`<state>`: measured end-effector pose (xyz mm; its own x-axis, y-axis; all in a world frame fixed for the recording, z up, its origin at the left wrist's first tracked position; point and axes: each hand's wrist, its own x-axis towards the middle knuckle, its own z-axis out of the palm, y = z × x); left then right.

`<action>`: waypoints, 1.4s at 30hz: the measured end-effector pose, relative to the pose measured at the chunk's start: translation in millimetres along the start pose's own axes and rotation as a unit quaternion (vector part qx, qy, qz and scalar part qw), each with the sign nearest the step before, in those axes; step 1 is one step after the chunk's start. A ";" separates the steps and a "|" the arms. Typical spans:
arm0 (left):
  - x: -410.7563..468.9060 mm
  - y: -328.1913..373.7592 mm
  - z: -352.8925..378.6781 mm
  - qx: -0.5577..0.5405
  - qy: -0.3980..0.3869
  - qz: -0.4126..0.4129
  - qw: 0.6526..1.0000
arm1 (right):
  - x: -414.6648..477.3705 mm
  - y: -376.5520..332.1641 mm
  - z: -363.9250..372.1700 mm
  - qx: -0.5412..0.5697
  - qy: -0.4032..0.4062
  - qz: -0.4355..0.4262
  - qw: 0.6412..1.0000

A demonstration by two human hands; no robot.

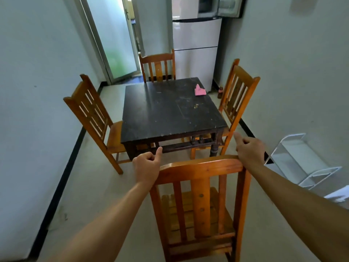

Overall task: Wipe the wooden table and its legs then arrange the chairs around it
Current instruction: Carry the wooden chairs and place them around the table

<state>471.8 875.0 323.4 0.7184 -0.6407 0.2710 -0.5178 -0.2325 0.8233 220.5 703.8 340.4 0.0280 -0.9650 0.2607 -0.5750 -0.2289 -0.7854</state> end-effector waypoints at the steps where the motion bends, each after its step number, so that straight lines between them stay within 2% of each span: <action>1: 7.9 0.0 0.8 0.008 0.001 0.006 1.000 | 7.5 -2.1 5.5 0.003 -0.002 -0.005 1.000; 5: 41.9 3.0 6.4 0.032 0.013 0.016 0.999 | 37.4 -19.2 26.2 0.034 -0.023 -0.011 0.999; 11: 68.9 -17.7 18.9 0.101 0.016 0.032 0.994 | 82.9 -8.4 70.6 0.012 -0.069 -0.077 0.995; 15: 84.2 -26.1 25.2 0.235 -0.007 0.059 0.970 | 116.9 -4.0 88.8 -0.077 -0.132 -0.160 0.975; 19: 101.7 -27.6 27.7 0.380 -0.024 0.060 0.923 | 137.4 -4.9 94.9 -0.236 -0.171 -0.236 0.927; 23: 95.3 -22.9 26.8 0.400 -0.045 0.058 0.913 | 130.4 1.2 87.0 -0.274 -0.187 -0.243 0.912; 32: -13.1 -11.0 9.9 0.347 -0.074 0.086 0.931 | 48.3 37.7 19.1 -0.243 -0.156 -0.236 0.928; 42: -186.0 -30.0 -25.8 0.364 -0.113 0.162 0.910 | -115.7 105.6 -75.6 -0.272 -0.205 -0.135 0.931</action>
<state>365.8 1020.0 261.3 0.4025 -0.8765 0.2639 -0.9149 -0.3760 0.1467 94.7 800.9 269.7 0.4763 -0.8754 0.0831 -0.8278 -0.4783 -0.2931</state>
